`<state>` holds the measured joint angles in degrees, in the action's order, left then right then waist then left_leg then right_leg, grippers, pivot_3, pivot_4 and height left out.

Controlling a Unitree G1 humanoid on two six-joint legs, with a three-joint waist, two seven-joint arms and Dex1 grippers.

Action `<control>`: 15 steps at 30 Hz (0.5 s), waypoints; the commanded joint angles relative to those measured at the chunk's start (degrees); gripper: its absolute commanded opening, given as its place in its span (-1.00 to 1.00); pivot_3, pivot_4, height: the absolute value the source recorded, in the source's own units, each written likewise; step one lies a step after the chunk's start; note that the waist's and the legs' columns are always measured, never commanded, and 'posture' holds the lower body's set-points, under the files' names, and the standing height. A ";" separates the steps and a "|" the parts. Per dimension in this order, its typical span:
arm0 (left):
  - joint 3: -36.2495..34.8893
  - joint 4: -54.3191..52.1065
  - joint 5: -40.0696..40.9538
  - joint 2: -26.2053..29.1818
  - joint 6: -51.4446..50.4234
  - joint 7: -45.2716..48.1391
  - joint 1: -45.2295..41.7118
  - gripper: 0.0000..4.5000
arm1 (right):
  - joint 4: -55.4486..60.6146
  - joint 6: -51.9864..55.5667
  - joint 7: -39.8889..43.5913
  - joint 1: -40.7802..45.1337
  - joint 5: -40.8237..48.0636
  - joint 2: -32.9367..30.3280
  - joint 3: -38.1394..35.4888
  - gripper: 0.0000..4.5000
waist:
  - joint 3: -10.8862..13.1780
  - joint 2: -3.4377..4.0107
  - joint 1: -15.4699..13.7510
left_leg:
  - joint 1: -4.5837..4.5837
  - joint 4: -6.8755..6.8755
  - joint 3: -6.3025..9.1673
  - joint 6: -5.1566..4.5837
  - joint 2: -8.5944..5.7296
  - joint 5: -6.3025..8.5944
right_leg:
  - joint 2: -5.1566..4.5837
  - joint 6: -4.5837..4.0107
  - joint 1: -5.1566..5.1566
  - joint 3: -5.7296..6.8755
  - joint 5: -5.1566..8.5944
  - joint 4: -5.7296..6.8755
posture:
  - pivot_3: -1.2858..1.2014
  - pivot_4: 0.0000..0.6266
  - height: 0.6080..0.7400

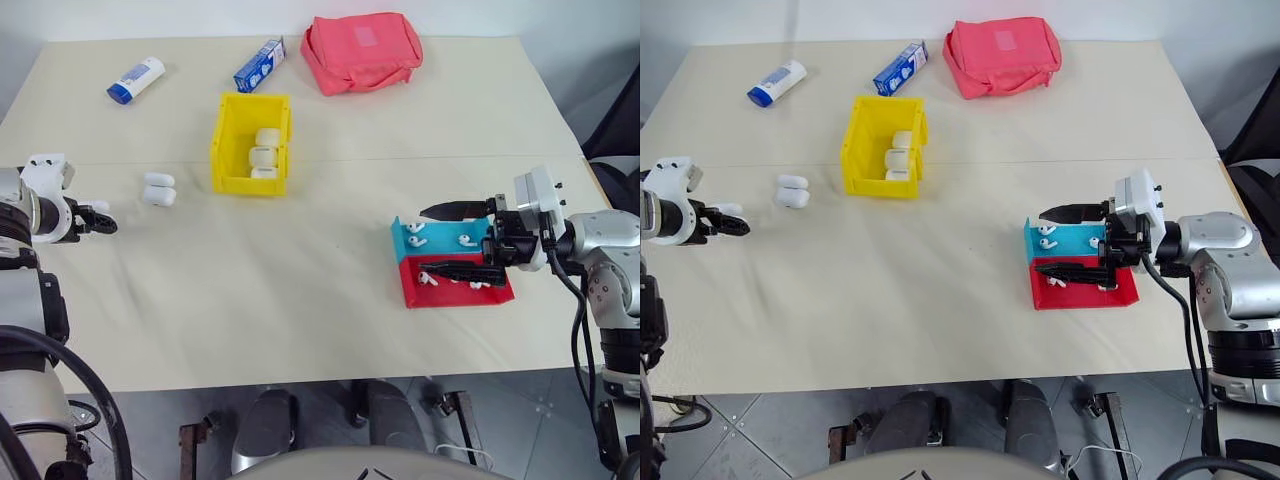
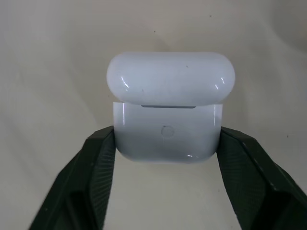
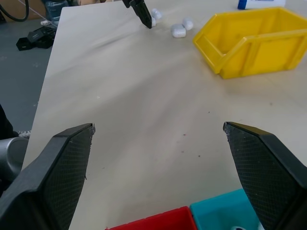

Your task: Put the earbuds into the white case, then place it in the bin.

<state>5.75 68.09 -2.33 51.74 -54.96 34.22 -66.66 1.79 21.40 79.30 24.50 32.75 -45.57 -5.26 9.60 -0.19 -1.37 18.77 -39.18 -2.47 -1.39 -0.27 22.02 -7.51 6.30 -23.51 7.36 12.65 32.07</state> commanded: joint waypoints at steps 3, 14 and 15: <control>-0.31 -1.48 -1.44 1.18 3.22 0.96 1.17 0.23 | 0.93 0.46 -0.46 0.71 0.69 -1.66 -1.95 1.00 | 0.00 0.00 -0.02 | 0.00 0.00 0.00 0.00 -0.01 0.00 | -0.01 0.00 0.00 -0.01 0.00 0.00 | 0.03 -0.52 1.00; -20.82 -54.24 21.42 -1.64 20.24 19.21 26.49 0.23 | 3.92 2.30 -1.72 -1.68 1.97 -4.29 -4.76 1.00 | 0.05 -0.06 -0.06 | 0.18 -0.15 0.42 0.05 0.05 0.03 | -0.17 -0.01 -0.09 0.02 0.00 -0.04 | 0.03 -0.52 1.00; -21.98 -56.05 23.55 -3.81 24.10 20.90 27.05 0.23 | 4.48 2.56 -1.97 -1.96 2.15 -4.53 -4.98 1.00 | 0.05 -0.06 -0.13 | 0.18 -0.15 0.44 0.06 0.04 0.03 | -0.18 -0.01 -0.06 0.05 0.00 -0.04 | 0.03 -0.52 1.00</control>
<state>-13.25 17.41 16.82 49.31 -36.38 52.37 -39.80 3.68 23.79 77.81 22.80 33.37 -48.86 -7.68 9.65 -0.25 -1.50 18.94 -39.36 -2.02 -1.33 -0.22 22.06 -7.69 6.30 -23.53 7.43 12.65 32.02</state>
